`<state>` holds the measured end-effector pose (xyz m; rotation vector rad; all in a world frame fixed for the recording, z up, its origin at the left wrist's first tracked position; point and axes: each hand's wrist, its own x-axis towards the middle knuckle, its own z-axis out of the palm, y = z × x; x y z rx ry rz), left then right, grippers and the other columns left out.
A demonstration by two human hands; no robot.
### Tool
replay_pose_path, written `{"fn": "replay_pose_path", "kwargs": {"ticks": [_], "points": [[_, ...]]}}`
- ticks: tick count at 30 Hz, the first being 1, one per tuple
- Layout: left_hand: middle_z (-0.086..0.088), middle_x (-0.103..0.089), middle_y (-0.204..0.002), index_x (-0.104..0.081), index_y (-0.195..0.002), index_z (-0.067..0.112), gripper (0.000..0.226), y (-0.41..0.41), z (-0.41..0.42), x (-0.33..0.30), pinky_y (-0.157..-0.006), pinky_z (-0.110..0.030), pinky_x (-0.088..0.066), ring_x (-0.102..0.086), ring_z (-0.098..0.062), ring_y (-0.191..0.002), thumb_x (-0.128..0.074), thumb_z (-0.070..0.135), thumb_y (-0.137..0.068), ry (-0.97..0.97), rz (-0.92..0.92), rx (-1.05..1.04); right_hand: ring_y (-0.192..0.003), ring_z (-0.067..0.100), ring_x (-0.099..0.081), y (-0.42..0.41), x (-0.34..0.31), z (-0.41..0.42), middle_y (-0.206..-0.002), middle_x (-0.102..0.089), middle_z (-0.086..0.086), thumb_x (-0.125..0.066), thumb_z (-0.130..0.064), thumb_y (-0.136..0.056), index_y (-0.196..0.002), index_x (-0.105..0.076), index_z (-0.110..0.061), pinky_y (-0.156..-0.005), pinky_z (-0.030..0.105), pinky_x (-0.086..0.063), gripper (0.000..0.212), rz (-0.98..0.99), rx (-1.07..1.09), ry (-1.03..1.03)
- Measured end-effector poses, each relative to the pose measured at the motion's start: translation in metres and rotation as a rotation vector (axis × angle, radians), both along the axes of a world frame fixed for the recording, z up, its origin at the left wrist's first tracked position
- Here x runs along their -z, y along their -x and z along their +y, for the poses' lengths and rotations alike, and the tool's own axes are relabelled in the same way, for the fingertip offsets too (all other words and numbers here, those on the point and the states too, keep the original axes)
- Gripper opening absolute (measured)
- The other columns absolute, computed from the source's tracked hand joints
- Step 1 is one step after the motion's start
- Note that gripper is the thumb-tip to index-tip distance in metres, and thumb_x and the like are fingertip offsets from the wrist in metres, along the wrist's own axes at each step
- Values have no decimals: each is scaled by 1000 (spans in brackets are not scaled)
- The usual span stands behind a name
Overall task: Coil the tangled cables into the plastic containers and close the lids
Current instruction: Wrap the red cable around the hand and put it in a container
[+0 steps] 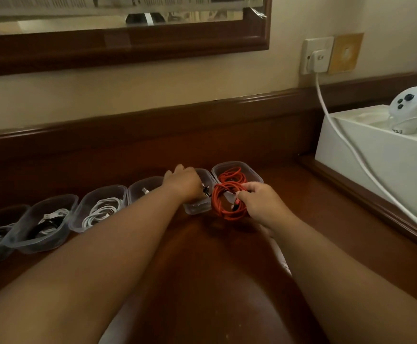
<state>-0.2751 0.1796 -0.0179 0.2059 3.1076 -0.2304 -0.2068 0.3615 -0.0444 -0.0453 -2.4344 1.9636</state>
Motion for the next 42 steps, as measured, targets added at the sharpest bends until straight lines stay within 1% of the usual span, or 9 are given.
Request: {"fn": "replay_pose_path", "kwargs": {"ticks": [8,12,14,19,24,29,35,38,42], "points": [[3,-61,-123,-72,-107,19,48,12,-7,0,-103,-46,-39,-43,-25,-127,-65,57,-79,-356,-50,-140,-92,14,-62,5,-16,0,-100,-65,-3,-49,-17,-100,-109,-60,-24,-79,29,-53,16,110,35,-154],[-3,-67,-88,-75,-88,12,21,-1,-31,-17,-68,-28,-45,-59,-14,-81,-72,33,-89,-982,-37,-187,-88,10,-60,14,-27,-5,-107,-60,-1,-49,-18,-101,-114,-56,-24,-60,20,-50,16,114,44,-116],[0,-67,-94,-75,-93,15,19,-11,-47,-24,-77,-30,-44,-58,-12,-88,-71,33,-90,-1208,14,-228,-86,10,-60,22,-35,-12,-108,-61,-1,-48,-19,-101,-113,-56,-25,-52,18,-50,16,89,44,-116],[-10,-72,-105,-76,-87,16,14,-25,-74,-25,-89,-41,-56,-67,-25,-96,-70,28,-91,-1566,63,-291,-92,15,-59,47,-47,-38,-107,-65,3,-47,-23,-101,-114,-56,-23,-78,33,-51,16,91,9,-320],[-11,-74,-101,-72,-95,11,14,-33,-87,-21,-83,-41,-60,-72,-24,-92,-69,24,-92,-1671,81,-273,-108,24,-58,59,-47,-69,-123,-60,8,-46,-22,-103,-134,-51,-17,-87,36,-51,32,60,-234,-548],[-3,-75,-96,-72,-97,13,15,-41,-87,-21,-74,-31,-56,-71,-17,-87,-65,26,-95,-1604,63,-164,-74,12,-55,70,-49,-76,-91,-60,0,-44,-16,-103,-123,-56,-16,-59,24,-42,23,53,-391,-736],[1,-75,-96,-76,-94,21,12,-45,-78,-16,-74,-28,-58,-70,-16,-91,-68,31,-92,-1448,61,-102,-120,25,-49,82,-42,-70,-120,-63,1,-52,-24,-96,-123,-57,-26,-106,51,-29,27,61,-453,-1216],[-4,-75,-97,-77,-89,27,11,-46,-75,-13,-86,-40,-57,-69,-21,-94,-71,36,-89,-1409,69,-98,-126,30,-42,84,-34,-70,-126,-56,5,-56,-35,-97,-122,-58,-27,-104,51,-31,26,136,-407,-1232],[0,-69,-81,-72,-92,18,9,-53,-64,-11,-53,-12,-42,-59,2,-59,-68,27,-93,-1333,135,-27,-101,25,-59,76,-32,-57,-114,-60,4,-49,-24,-101,-110,-67,-21,-83,41,-52,21,228,-224,-891]]}}
